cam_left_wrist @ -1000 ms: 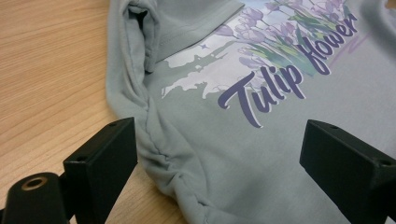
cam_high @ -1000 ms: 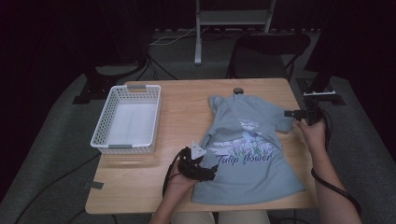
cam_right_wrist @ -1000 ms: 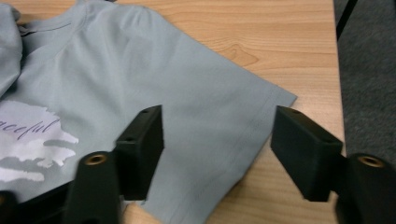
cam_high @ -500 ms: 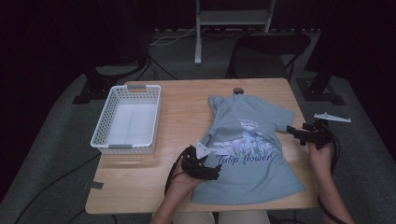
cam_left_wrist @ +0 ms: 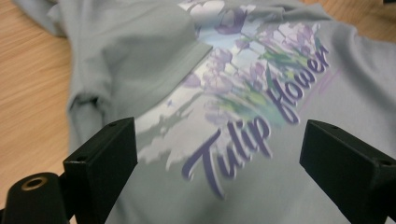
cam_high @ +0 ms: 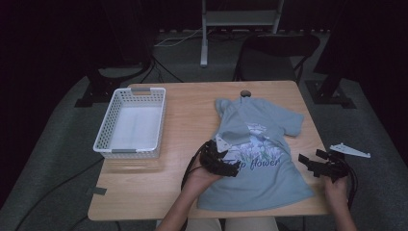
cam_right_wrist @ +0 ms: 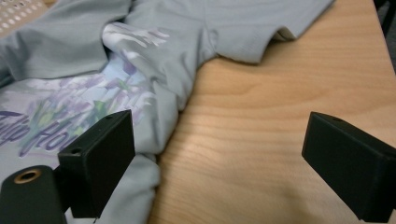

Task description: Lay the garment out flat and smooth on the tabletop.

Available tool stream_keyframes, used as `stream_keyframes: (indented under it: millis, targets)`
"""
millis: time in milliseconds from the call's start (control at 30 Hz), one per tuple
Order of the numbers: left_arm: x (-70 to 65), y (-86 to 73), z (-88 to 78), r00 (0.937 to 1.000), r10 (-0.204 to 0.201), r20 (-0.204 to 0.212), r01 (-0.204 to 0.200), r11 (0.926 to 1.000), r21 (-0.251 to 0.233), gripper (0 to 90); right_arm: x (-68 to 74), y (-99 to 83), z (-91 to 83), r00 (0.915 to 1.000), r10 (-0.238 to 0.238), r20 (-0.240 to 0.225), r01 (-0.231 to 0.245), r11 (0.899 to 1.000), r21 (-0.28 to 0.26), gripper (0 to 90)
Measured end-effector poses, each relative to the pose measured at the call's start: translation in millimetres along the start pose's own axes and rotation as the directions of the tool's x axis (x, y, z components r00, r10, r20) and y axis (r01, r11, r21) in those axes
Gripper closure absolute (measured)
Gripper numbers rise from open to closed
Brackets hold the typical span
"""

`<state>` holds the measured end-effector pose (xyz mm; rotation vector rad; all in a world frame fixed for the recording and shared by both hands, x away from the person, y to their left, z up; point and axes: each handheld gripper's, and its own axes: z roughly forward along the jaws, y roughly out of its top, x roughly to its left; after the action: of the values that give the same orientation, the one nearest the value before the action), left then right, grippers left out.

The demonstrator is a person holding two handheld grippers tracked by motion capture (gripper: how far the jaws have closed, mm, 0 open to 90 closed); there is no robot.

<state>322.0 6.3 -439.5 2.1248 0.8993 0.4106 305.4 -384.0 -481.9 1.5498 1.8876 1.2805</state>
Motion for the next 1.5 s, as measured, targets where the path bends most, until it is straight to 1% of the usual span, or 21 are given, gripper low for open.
stream_keyframes:
  millis: [100,167,200,233,267,333,367,400,433,500,600,700,767,933,1067,1133,1200,1267,1333,1433,1500]
  targets:
    - [-2.5,19.8,15.1,0.9996,0.023,-0.018,-0.023,0.9997,0.004,12.5,-2.5,-0.4,-0.7,0.9997,0.012,-0.023,-0.012,1.000,-0.011,9.0]
    - [-3.2,29.1,24.7,0.9991,0.032,-0.027,-0.032,0.9994,0.009,12.7,-6.2,-2.0,0.6,0.9975,0.046,-0.053,-0.047,0.999,-0.013,10.1]
    - [-3.8,33.1,30.1,0.9988,0.038,-0.032,-0.038,0.9992,0.015,13.1,-6.5,-2.3,0.3,0.9967,0.049,-0.064,-0.051,0.999,-0.016,10.8]
    - [-3.8,33.1,30.1,0.9988,0.038,-0.032,-0.038,0.9992,0.015,14.6,-6.4,-2.9,-0.2,0.9968,0.047,-0.065,-0.049,0.999,-0.020,10.8]
    - [-3.3,40.4,41.0,0.9984,0.039,-0.041,-0.038,0.9990,0.022,15.5,-6.1,-3.3,-0.2,0.9964,0.046,-0.072,-0.047,0.999,-0.018,10.8]
    - [-1.4,46.3,51.8,0.9987,0.036,-0.037,-0.035,0.9991,0.023,22.7,-5.8,-3.5,1.0,0.9961,0.042,-0.078,-0.043,0.999,-0.009,10.9]
    - [-1.4,46.3,51.8,0.9987,0.036,-0.037,-0.035,0.9991,0.023,24.3,-5.8,-3.5,1.0,0.9961,0.042,-0.078,-0.043,0.999,-0.009,10.9]
    - [0.3,50.8,63.0,0.9987,0.029,-0.041,-0.028,0.9987,0.042,24.5,-4.6,-3.7,2.0,0.9959,0.038,-0.082,-0.038,0.999,0.000,10.9]
    - [0.3,50.8,63.0,0.9987,0.029,-0.041,-0.028,0.9987,0.042,24.9,-4.0,-3.8,2.6,0.9963,0.033,-0.080,-0.033,0.999,0.004,10.9]
    - [1.5,54.5,77.4,0.9981,0.033,-0.053,-0.029,0.9974,0.066,27.0,-2.9,-4.0,3.2,0.9965,0.028,-0.078,-0.027,1.000,0.012,10.9]
    - [2.6,57.3,85.4,0.9983,0.027,-0.052,-0.023,0.9968,0.077,27.1,-3.1,-4.2,3.6,0.9960,0.028,-0.084,-0.027,1.000,0.014,10.9]
    - [5.3,60.9,94.6,0.9986,0.013,-0.052,-0.009,0.9970,0.077,34.1,-3.1,-4.5,4.0,0.9955,0.029,-0.090,-0.028,0.999,0.020,10.9]
    - [6.2,62.3,100.4,0.9987,0.009,-0.050,-0.005,0.9965,0.083,35.1,-2.7,-4.7,4.4,0.9958,0.028,-0.087,-0.026,0.999,0.023,10.9]
    - [7.6,63.1,113.2,0.9962,0.002,-0.087,0.007,0.9954,0.095,35.2,-3.0,-4.8,4.6,0.9955,0.033,-0.088,-0.031,0.999,0.026,10.9]
    - [16.7,62.0,121.1,0.9903,-0.018,-0.138,0.033,0.9936,0.108,37.3,-3.2,-4.9,4.6,0.9952,0.034,-0.092,-0.032,0.999,0.027,10.9]
    - [19.8,59.9,124.4,0.9909,-0.008,-0.135,0.024,0.9923,0.122,42.2,-3.2,-4.9,4.9,0.9952,0.032,-0.092,-0.029,0.999,0.030,10.9]
    - [22.5,59.8,124.4,0.9937,-0.016,-0.111,0.029,0.9925,0.119,43.6,-3.0,-4.8,5.4,0.9948,0.034,-0.096,-0.031,0.999,0.035,10.9]
    - [22.4,60.2,124.2,0.9948,-0.009,-0.102,0.021,0.9931,0.115,50.3,-3.1,-4.8,6.1,0.9946,0.033,-0.099,-0.029,0.999,0.041,10.9]
    - [22.8,60.5,123.3,0.9937,-0.010,-0.111,0.022,0.9942,0.106,65.0,-2.7,-4.8,6.4,0.9945,0.032,-0.099,-0.028,0.999,0.044,10.9]
    - [27.8,59.9,121.9,0.9938,-0.051,-0.099,0.060,0.9941,0.091,80.8,-3.0,-4.9,6.6,0.9941,0.034,-0.103,-0.029,0.998,0.049,10.9]
    - [30.4,60.5,120.2,0.9934,-0.060,-0.098,0.069,0.9939,0.087,85.3,-3.6,-4.9,6.7,0.9934,0.037,-0.109,-0.031,0.998,0.050,10.9]
